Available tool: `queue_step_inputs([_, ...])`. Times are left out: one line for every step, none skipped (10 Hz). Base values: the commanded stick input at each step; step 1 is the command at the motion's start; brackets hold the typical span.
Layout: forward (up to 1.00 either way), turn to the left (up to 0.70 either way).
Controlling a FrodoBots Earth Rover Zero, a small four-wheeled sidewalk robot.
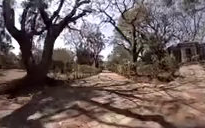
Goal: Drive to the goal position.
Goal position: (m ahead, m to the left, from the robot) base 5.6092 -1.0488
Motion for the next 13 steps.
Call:
queue_step_inputs([1.0,0.0])
queue_step_inputs([1.0,0.0])
queue_step_inputs([1.0,0.0])
queue_step_inputs([1.0,0.0])
queue_step_inputs([1.0,0.0])
queue_step_inputs([1.0,0.0])
queue_step_inputs([1.0,0.0])
queue_step_inputs([1.0,0.0])
queue_step_inputs([1.0,0.0])
queue_step_inputs([1.0,0.0])
queue_step_inputs([1.0,0.0])
queue_step_inputs([1.0,0.0])
queue_step_inputs([1.0,0.0])
